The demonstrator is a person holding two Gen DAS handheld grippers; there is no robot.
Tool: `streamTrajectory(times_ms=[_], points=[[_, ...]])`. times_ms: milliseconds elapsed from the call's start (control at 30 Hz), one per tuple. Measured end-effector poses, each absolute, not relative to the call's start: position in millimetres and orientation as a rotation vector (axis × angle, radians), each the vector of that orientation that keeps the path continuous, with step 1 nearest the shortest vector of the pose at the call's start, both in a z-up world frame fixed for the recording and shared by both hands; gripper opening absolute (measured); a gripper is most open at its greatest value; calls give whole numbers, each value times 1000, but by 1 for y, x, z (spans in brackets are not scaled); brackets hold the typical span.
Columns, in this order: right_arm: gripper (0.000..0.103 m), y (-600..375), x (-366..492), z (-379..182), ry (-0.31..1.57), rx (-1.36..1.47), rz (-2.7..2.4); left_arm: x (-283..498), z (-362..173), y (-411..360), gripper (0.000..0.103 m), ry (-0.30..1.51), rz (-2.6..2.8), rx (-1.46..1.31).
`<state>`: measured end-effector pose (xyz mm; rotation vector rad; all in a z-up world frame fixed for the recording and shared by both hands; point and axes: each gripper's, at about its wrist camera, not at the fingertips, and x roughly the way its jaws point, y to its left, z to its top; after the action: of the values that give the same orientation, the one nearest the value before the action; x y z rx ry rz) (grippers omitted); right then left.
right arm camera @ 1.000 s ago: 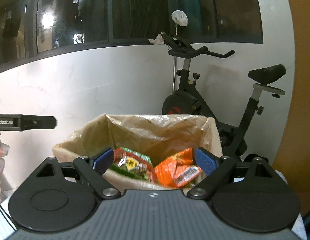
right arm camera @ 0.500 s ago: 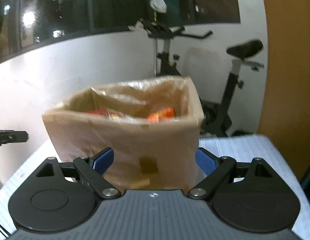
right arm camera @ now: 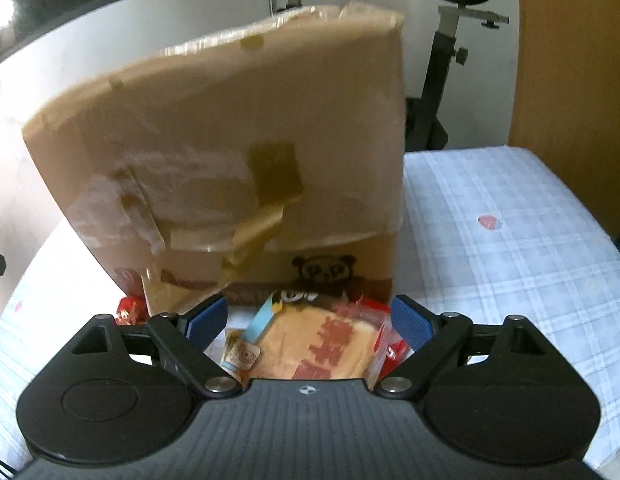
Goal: Organize snacks
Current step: 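Grasp the bread pastry packet with the right gripper while the left grasps the yellow candy packet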
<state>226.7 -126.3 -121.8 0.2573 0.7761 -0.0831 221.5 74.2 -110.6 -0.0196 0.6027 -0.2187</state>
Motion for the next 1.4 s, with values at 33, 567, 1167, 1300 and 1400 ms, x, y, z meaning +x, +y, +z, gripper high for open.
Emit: streamTrajectory(times_ms=[33,567,1167,1300,1400], points=[[91,-123,229,-124,790,251,-90,221,-112,75,91,605,-216,-16],[93,-115,237,-144,839,221,-108,208,-140,72,90,686,-197,-37],[86,-98,209,-151,755,107,-44,225,-174,54,80,840,-159,-95],[86,-100,211,-151,757,121,-38,241,-184,45,77,859,-129,-135],[86,-100,210,-152,752,124,-33,249,-194,36,76,883,-122,-115]])
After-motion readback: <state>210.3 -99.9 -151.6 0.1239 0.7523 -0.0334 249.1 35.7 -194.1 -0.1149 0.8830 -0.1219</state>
